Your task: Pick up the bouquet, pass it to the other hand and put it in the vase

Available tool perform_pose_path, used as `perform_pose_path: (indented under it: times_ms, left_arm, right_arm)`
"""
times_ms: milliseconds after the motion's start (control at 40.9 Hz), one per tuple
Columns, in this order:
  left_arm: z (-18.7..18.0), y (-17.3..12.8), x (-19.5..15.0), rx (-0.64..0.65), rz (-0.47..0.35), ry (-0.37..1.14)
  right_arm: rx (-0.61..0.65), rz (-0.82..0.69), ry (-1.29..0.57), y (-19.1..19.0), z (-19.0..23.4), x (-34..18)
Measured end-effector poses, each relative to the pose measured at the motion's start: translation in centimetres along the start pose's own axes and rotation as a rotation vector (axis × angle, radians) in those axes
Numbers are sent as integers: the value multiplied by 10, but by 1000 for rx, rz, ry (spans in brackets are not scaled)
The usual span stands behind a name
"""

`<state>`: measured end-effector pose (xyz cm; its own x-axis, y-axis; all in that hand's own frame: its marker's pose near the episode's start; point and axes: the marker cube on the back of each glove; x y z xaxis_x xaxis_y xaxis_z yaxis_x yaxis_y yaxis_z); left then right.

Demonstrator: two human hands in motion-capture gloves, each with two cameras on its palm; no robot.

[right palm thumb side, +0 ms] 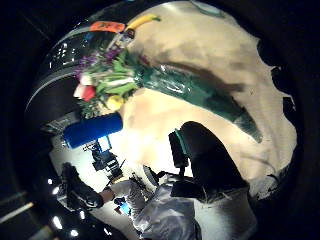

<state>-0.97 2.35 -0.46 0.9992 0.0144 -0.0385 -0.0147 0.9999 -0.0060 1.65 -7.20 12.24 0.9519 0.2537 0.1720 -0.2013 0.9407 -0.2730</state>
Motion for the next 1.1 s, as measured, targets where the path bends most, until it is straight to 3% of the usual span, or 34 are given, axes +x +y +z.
perform_pose_path:
  times_ms: [245,342,465,611,831,954,1100]
  left_arm:
    - [3,-1,-5,6,-4,-5]
    - [2,-1,-7,-1,-14,-1]
    - [4,-1,-9,-13,-17,6]
    - [6,-2,-11,-23,-10,8]
    - [0,-8,-15,-6,-39,16]
    - [-11,-13,-16,0,-50,23]
    - [-30,-26,-7,43,7,135]
  right_arm:
    - [-59,-50,17,-10,55,-10]
    - [-30,-53,55,-13,61,-15]
    - [98,-41,32,-22,62,-19]
    - [47,16,-54,-20,64,-16]
    - [238,-20,-116,-31,52,-13]
    - [417,54,-205,-30,40,-4]
    - [579,-18,-565,-19,4,-17]
